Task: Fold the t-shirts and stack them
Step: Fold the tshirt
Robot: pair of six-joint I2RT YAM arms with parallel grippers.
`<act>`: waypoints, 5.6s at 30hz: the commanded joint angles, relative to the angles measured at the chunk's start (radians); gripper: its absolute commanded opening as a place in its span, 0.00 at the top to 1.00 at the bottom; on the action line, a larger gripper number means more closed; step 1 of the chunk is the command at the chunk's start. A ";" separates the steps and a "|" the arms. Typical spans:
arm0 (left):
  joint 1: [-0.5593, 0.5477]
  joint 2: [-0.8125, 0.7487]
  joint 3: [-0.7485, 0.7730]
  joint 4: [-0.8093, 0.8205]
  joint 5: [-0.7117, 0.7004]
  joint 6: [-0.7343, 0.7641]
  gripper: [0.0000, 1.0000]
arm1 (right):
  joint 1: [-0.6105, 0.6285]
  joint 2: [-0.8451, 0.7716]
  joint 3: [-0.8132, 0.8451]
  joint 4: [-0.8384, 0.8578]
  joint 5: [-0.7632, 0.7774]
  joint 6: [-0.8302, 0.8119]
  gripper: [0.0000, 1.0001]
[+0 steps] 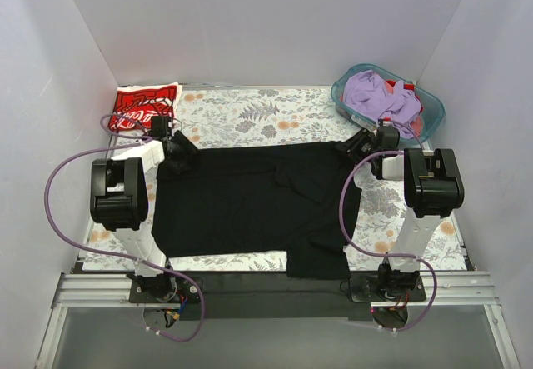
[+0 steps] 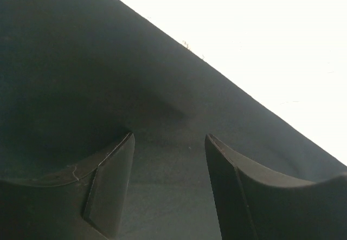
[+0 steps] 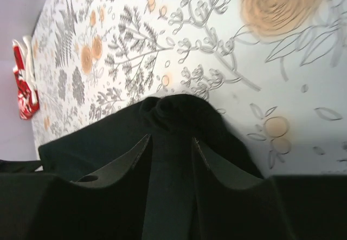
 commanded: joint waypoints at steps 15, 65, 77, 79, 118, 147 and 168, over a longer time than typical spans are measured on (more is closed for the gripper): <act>0.038 0.182 0.251 -0.051 0.101 0.080 0.38 | -0.079 0.096 0.150 -0.017 0.007 0.005 0.56; 0.017 -0.483 -0.220 -0.205 -0.057 0.083 0.31 | 0.186 0.191 0.532 -0.622 0.091 -0.502 0.59; 0.018 -0.428 -0.124 -0.279 -0.085 0.065 0.32 | 0.182 -0.002 0.539 -0.781 0.111 -0.544 0.56; 0.018 -0.473 -0.147 -0.327 -0.160 0.033 0.33 | 0.180 -0.107 0.453 -0.820 0.141 -0.549 0.56; 0.018 -0.553 -0.335 -0.431 -0.199 -0.021 0.41 | 0.011 -0.458 -0.121 -0.915 0.212 -0.509 0.58; 0.011 -0.429 -0.216 -0.692 -0.304 -0.062 0.47 | 0.011 -0.530 -0.172 -0.820 0.086 -0.545 0.99; 0.005 -0.416 -0.382 -0.628 -0.338 -0.213 0.58 | 0.011 -0.557 -0.186 -0.785 0.019 -0.538 0.99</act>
